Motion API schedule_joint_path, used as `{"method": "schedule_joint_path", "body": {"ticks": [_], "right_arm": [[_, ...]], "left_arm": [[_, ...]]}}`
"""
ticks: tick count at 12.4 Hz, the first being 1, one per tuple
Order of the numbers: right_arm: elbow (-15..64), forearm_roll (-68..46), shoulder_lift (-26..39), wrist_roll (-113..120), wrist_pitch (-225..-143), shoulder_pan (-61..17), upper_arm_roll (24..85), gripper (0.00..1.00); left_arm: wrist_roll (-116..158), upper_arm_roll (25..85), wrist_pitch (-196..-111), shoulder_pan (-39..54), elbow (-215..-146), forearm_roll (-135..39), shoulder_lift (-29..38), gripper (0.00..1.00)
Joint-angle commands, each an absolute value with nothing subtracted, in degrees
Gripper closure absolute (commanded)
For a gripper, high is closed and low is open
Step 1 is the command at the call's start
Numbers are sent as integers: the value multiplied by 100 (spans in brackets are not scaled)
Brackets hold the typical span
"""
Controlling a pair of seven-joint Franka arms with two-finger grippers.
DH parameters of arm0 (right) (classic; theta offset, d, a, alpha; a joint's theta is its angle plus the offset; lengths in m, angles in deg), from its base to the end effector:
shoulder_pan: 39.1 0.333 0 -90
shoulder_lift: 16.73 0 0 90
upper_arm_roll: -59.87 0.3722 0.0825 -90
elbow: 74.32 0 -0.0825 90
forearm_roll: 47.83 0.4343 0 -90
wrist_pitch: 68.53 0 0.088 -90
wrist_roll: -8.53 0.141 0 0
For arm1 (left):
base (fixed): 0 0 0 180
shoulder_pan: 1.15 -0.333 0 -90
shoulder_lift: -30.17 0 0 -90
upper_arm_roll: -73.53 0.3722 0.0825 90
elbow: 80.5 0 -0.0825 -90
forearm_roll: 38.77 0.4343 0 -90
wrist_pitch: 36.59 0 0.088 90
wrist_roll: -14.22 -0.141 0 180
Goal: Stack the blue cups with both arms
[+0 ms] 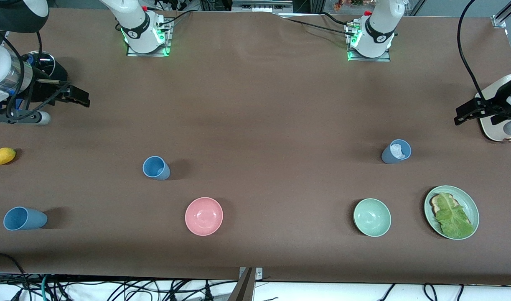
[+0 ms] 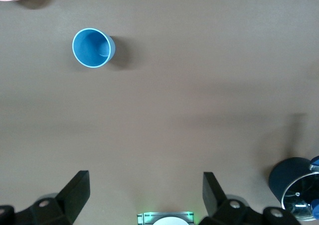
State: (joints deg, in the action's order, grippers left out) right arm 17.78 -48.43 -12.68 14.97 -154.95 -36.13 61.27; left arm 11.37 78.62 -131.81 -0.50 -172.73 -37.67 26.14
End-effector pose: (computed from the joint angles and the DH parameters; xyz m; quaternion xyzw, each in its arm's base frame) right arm 0.6105 0.0447 0.5801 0.9962 -0.0178 -0.0840 0.0123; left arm 0.6326 0.0499 0.5908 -0.9998 -0.0128 0.0097 0.0121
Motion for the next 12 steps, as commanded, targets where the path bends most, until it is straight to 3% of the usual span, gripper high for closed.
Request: {"method": "schedule_joint_path", "body": {"ticks": [1,12], "right_arm": [[1665,-4871,-1251,1494,-15369,-3637,6146,0],[1665,-4871,-1251,1477,-15361,-3637,6146,0]], "left_arm": [[982,7862,-13124,-89,-17059,-3832,2499,0],[982,7862,-13133,-98,-17032,-3841,2499,0]]}}
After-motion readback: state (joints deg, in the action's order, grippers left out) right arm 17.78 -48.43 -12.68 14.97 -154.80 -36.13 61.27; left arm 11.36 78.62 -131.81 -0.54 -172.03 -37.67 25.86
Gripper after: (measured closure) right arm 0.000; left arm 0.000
